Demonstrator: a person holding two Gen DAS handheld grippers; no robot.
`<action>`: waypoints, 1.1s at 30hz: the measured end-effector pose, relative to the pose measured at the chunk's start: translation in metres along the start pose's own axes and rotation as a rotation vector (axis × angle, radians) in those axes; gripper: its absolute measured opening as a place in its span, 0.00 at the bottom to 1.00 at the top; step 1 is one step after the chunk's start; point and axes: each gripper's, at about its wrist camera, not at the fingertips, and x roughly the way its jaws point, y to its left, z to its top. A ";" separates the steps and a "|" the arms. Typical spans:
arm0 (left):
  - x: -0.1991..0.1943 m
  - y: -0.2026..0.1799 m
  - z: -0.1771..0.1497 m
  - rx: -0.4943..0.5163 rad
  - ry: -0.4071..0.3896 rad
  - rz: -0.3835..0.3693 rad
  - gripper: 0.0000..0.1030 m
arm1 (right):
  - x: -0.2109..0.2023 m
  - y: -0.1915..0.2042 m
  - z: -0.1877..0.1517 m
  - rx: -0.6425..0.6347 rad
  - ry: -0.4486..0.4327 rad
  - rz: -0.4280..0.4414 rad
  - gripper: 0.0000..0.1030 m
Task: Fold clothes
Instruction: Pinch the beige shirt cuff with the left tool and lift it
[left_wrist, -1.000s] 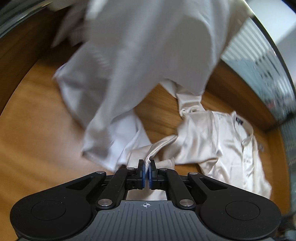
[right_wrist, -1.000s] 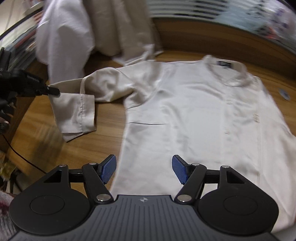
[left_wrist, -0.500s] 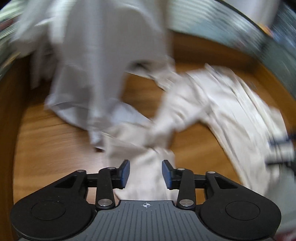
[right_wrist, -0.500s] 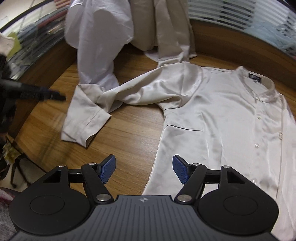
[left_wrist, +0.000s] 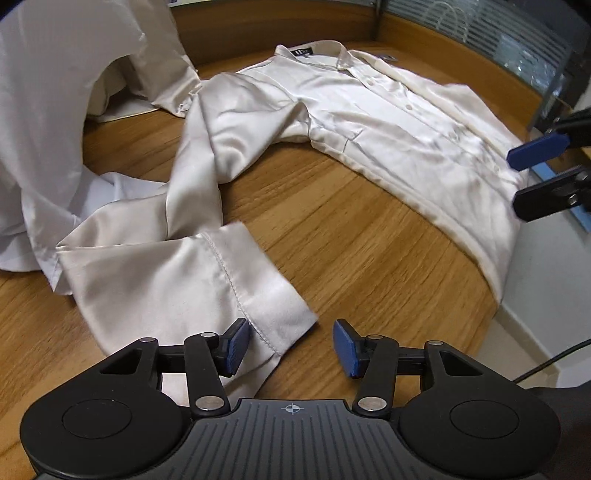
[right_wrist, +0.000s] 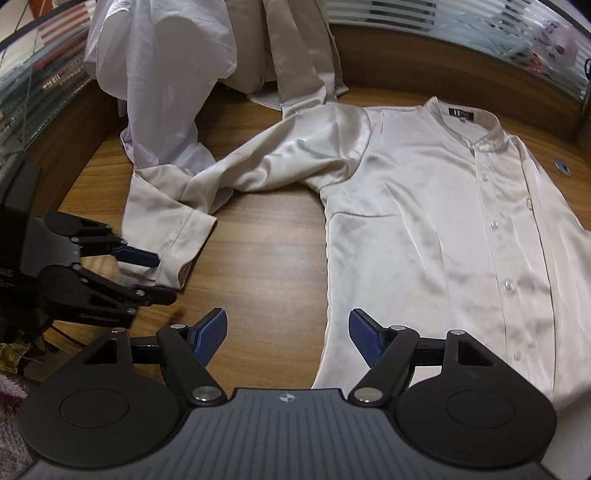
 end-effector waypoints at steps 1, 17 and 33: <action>0.001 0.000 -0.001 0.007 -0.004 0.004 0.51 | 0.000 0.002 0.000 0.005 0.001 -0.003 0.76; -0.036 0.039 -0.023 -0.357 -0.149 0.101 0.14 | 0.084 0.009 0.094 0.241 -0.030 0.219 0.55; -0.117 0.050 -0.050 -1.008 -0.371 0.400 0.12 | 0.175 0.038 0.148 0.105 0.122 0.406 0.01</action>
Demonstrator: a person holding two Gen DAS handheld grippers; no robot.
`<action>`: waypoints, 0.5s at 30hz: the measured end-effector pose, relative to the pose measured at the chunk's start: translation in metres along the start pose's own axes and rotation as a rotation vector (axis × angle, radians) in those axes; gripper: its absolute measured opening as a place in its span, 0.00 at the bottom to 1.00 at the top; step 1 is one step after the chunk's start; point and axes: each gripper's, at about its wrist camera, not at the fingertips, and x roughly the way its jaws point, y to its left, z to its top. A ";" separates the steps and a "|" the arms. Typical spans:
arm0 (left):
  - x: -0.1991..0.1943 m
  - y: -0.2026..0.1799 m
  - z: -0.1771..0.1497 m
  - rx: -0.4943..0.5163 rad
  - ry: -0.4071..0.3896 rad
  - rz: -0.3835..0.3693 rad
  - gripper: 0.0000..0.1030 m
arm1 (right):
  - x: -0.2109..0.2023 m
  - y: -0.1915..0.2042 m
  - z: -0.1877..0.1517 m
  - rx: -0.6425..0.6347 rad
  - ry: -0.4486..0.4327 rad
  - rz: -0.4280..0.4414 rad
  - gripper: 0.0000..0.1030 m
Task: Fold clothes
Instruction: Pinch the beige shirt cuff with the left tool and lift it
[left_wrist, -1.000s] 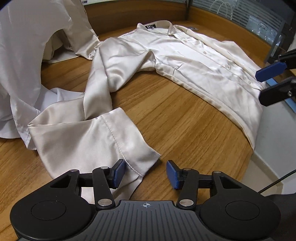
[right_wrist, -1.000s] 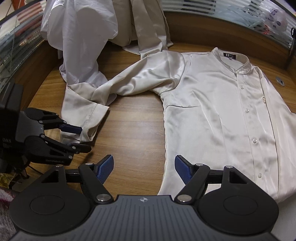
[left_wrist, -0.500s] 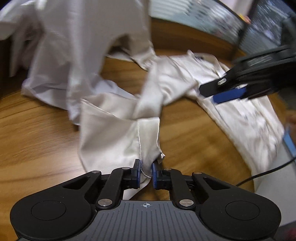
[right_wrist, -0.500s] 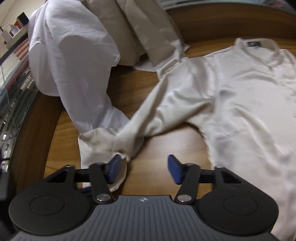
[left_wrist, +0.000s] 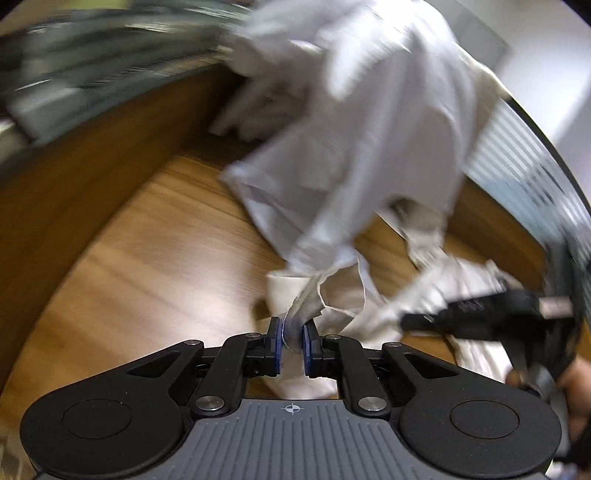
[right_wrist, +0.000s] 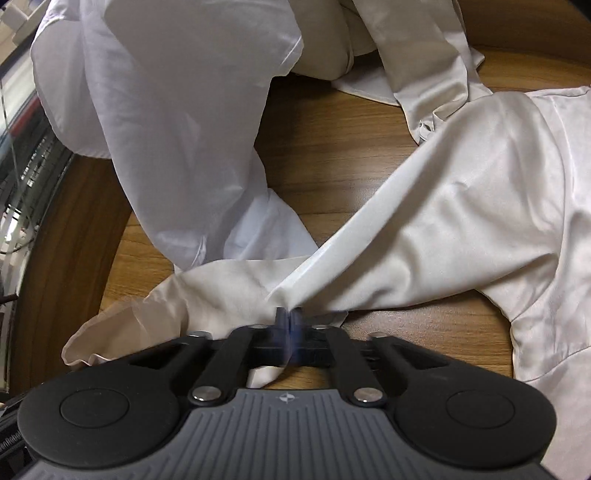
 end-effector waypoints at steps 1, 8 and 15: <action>-0.005 0.002 -0.001 -0.039 -0.011 0.025 0.12 | -0.005 -0.002 0.001 0.002 -0.010 0.012 0.01; -0.026 0.018 -0.020 -0.401 0.023 0.126 0.11 | -0.057 -0.007 0.007 -0.055 -0.070 0.059 0.00; -0.047 0.031 -0.043 -0.793 0.091 0.066 0.11 | -0.115 -0.001 0.018 -0.155 -0.093 0.082 0.00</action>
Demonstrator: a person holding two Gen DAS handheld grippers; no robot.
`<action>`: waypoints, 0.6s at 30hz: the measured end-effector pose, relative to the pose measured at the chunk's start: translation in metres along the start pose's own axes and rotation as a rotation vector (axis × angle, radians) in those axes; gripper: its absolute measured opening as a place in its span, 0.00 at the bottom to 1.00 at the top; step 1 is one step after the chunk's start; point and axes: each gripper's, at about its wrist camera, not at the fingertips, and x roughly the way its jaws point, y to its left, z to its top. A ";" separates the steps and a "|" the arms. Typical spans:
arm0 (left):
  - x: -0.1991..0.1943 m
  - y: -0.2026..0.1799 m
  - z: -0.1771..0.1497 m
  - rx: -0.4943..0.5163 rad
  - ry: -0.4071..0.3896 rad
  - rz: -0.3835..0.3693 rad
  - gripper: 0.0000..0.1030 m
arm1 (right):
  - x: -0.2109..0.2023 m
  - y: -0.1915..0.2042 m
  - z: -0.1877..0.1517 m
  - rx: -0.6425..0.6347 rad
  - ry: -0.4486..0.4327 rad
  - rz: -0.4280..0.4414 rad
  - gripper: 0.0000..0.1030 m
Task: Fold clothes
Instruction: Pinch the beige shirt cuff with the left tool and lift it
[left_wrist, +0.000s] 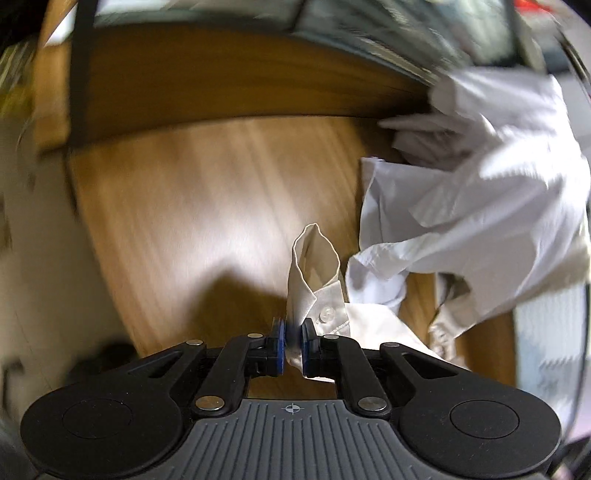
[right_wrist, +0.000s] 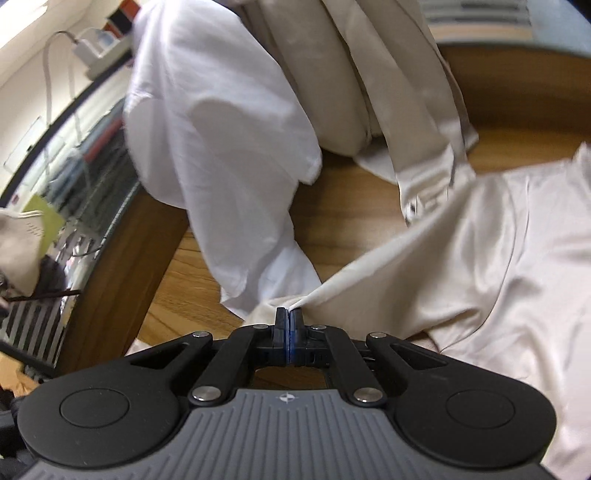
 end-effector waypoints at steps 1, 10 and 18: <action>-0.002 0.004 0.000 -0.059 0.028 -0.019 0.11 | -0.008 0.005 0.004 -0.022 -0.010 0.003 0.00; 0.000 0.035 0.018 -0.463 0.139 -0.059 0.10 | 0.027 0.061 0.056 -0.176 -0.021 -0.010 0.01; 0.037 0.067 0.044 -0.610 0.159 0.009 0.11 | 0.135 0.067 0.067 -0.195 0.134 -0.090 0.01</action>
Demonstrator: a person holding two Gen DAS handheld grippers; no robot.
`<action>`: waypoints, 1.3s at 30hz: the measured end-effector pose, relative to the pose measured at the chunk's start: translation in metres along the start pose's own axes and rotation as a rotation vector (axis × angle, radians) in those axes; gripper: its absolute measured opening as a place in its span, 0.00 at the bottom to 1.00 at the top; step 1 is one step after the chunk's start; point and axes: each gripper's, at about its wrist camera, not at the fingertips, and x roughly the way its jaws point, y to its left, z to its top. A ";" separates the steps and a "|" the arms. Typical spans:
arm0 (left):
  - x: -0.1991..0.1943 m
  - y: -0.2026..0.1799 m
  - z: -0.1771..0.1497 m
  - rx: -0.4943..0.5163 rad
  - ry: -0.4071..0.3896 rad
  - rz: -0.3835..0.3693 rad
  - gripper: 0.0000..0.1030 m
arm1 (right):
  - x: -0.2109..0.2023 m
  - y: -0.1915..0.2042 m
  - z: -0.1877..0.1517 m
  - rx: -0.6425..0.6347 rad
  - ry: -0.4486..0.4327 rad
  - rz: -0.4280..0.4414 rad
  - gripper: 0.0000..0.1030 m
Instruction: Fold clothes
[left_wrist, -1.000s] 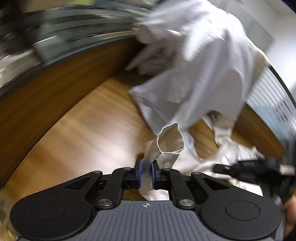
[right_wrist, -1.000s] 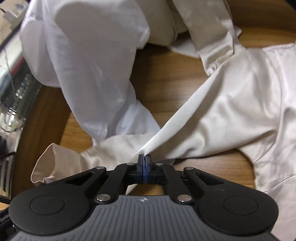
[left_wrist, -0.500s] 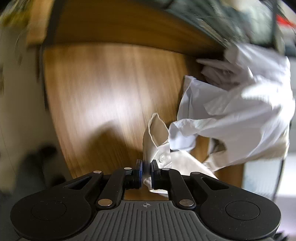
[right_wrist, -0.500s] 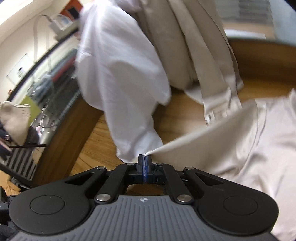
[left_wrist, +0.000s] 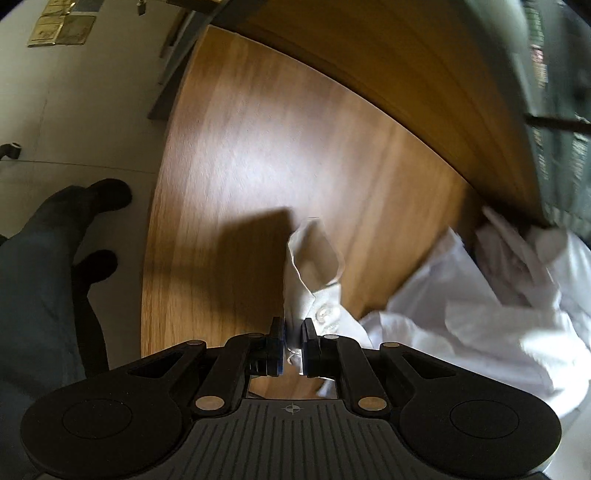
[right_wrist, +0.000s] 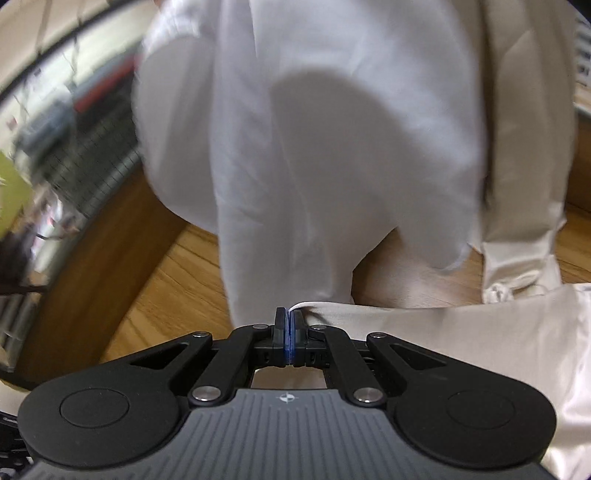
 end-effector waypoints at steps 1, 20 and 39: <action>0.003 -0.001 0.004 0.007 -0.003 0.013 0.12 | 0.010 0.001 0.002 -0.006 0.018 -0.010 0.04; 0.009 0.001 -0.003 0.346 0.052 0.169 0.39 | -0.067 -0.001 -0.038 -0.133 0.029 -0.037 0.56; 0.024 -0.029 -0.110 1.295 -0.084 0.372 0.46 | -0.130 -0.041 -0.152 -0.075 0.028 -0.019 0.67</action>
